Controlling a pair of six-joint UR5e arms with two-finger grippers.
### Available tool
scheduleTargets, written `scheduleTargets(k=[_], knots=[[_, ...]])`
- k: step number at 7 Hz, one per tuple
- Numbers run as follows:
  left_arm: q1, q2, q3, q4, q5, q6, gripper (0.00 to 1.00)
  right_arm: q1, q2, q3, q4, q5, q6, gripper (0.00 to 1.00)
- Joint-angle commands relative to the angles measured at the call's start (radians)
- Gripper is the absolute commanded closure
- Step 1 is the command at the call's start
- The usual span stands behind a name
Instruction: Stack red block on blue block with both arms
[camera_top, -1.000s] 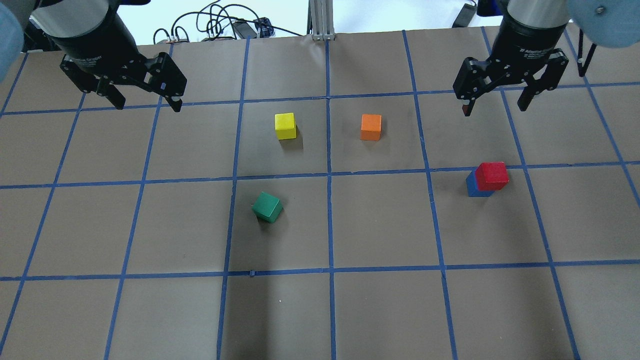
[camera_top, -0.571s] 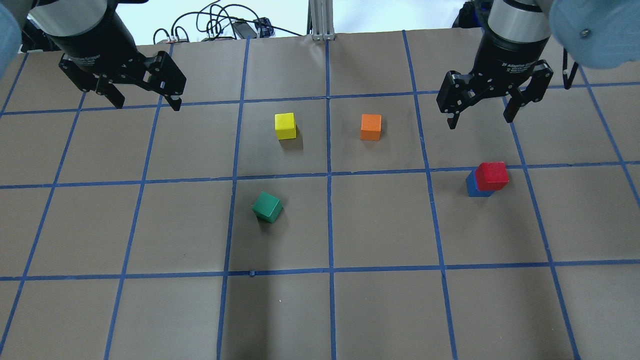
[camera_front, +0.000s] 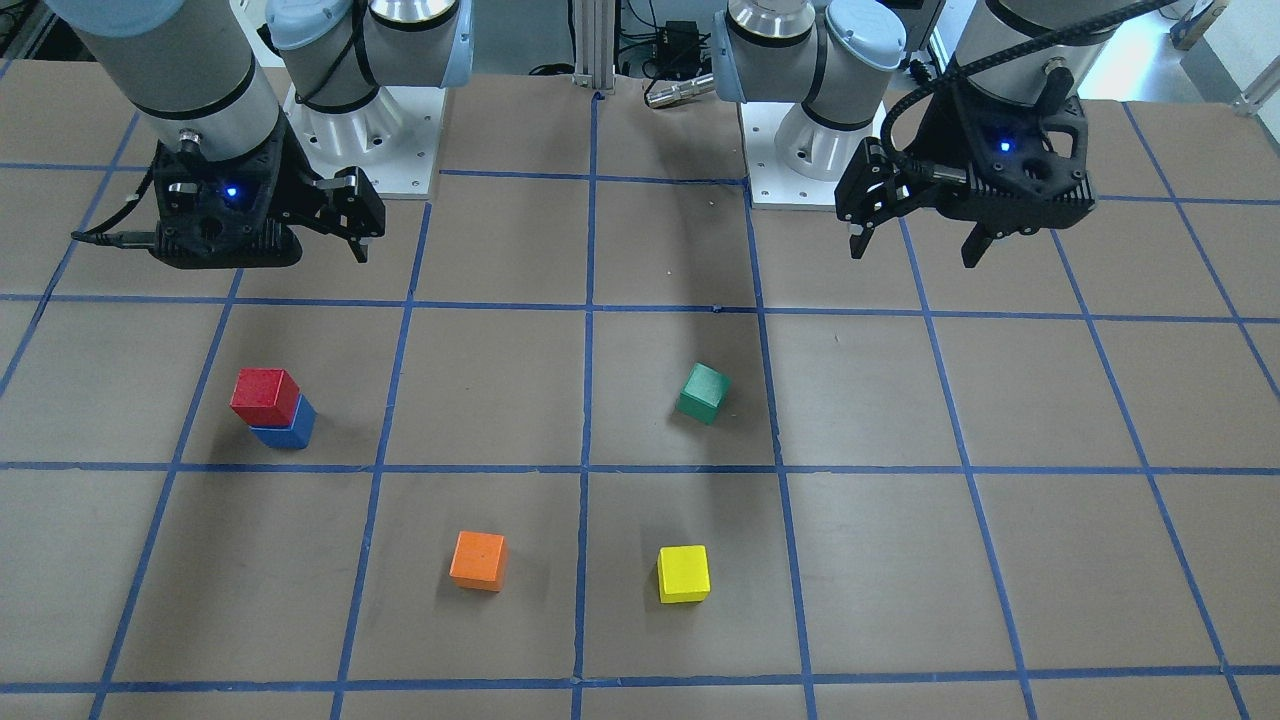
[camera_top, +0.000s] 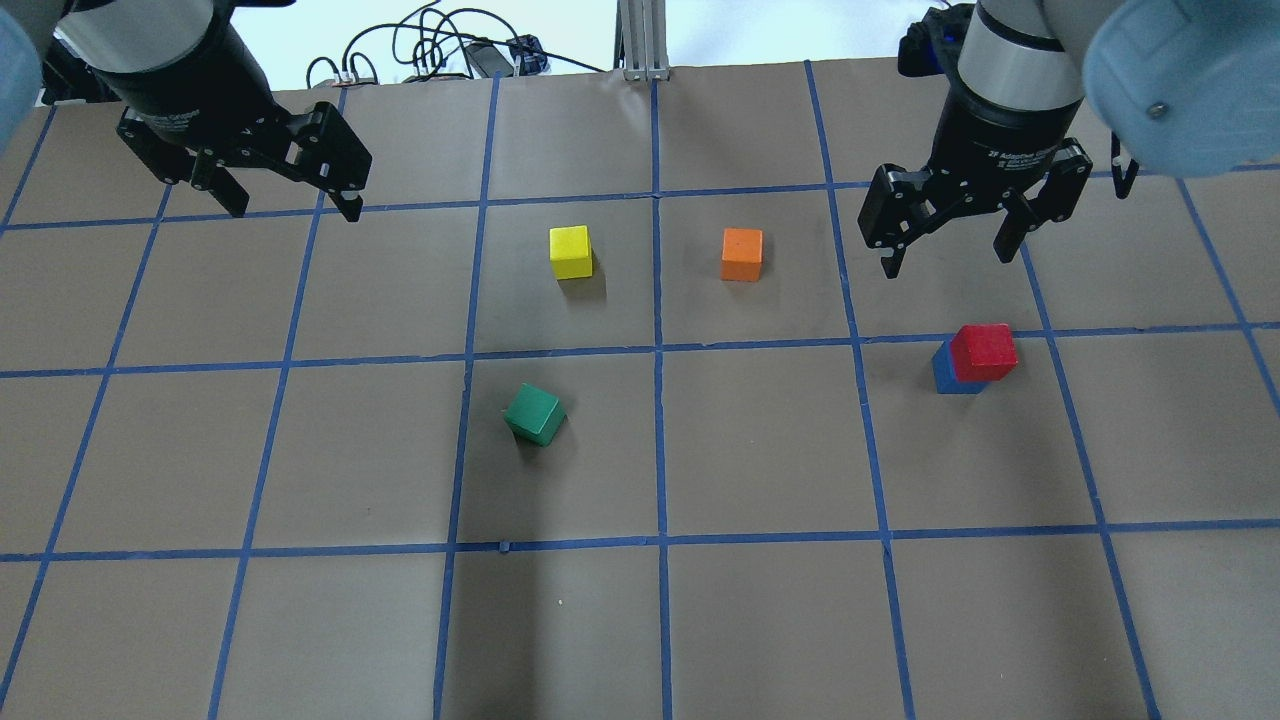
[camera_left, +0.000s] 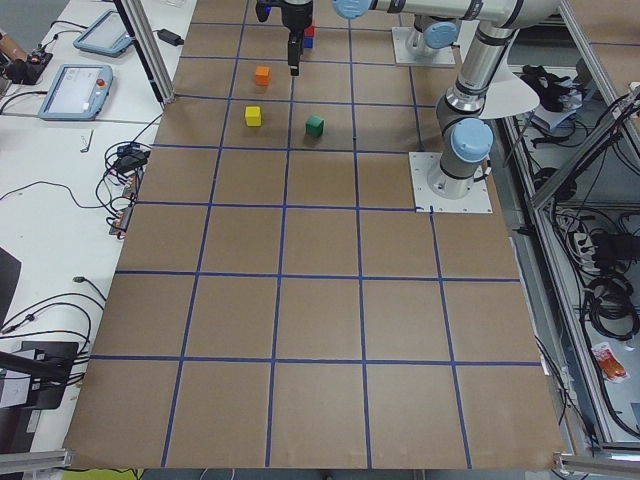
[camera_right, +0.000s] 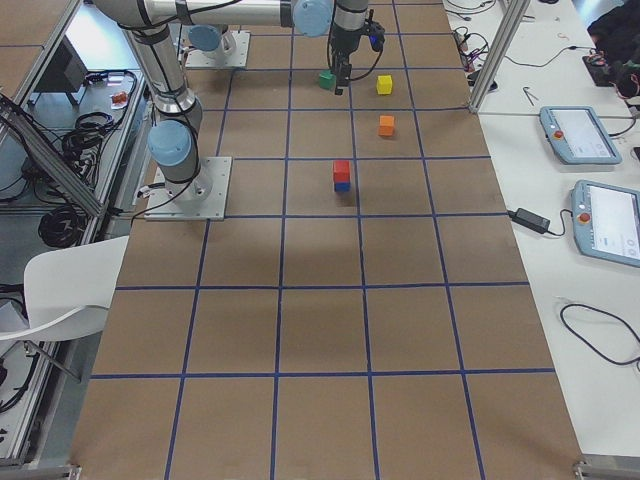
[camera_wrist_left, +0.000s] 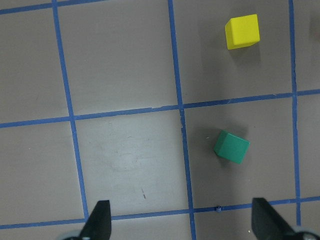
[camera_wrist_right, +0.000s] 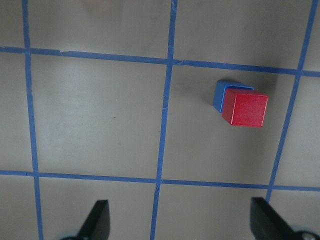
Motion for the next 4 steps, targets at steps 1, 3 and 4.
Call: scheduleTargets(k=[1,3,4], knots=[[0.0,0.0,-0.001,0.0,0.002,0.0,0.0,0.0,-0.003,0.005,0.001,-0.003,0.0,0.0],[0.0,0.002,-0.001,0.0,0.002,0.0,0.0,0.0,-0.003,0.005,0.004,-0.003,0.0,0.0],[0.0,0.002,-0.001,0.0,0.002,0.0,0.0,0.0,-0.003,0.005,0.004,-0.003,0.0,0.0]])
